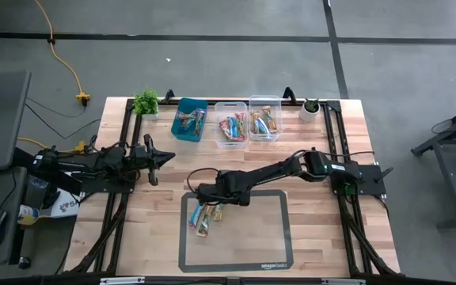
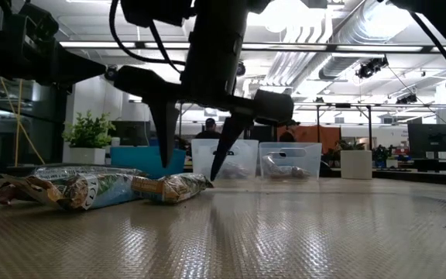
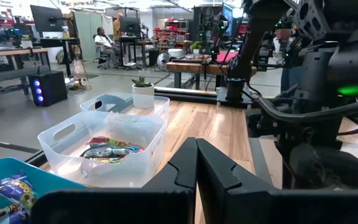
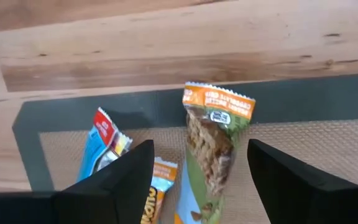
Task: Pick and place Granola Bars by type
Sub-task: Put the right yellow granola bar into the right transparent bin
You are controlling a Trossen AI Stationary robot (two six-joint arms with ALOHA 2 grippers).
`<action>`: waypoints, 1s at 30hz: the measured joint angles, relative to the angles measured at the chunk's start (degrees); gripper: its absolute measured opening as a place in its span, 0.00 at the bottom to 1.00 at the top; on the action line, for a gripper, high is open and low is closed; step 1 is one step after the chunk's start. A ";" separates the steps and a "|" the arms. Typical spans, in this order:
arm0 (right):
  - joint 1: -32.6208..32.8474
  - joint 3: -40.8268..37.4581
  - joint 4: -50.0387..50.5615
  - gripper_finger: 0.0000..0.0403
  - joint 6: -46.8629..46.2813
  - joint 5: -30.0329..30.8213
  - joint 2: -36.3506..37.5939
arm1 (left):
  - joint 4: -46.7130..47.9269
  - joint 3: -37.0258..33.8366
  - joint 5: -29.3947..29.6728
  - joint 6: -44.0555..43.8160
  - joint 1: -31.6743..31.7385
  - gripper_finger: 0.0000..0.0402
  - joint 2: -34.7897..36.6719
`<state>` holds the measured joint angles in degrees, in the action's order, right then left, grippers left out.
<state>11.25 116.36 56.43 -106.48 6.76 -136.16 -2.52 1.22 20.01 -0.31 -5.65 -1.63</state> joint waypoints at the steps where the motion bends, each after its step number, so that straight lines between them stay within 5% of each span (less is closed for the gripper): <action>1: 0.00 0.00 -0.12 0.60 0.00 0.15 -0.08 | 0.00 0.00 0.01 0.01 0.00 0.00 0.00; 30: -0.33 0.12 -1.47 0.48 -0.01 -3.02 -2.80 | 0.00 0.01 0.00 0.00 0.00 0.00 0.00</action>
<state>10.92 116.48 54.95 -106.49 3.75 -138.96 -2.52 1.22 20.01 -0.31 -5.65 -1.63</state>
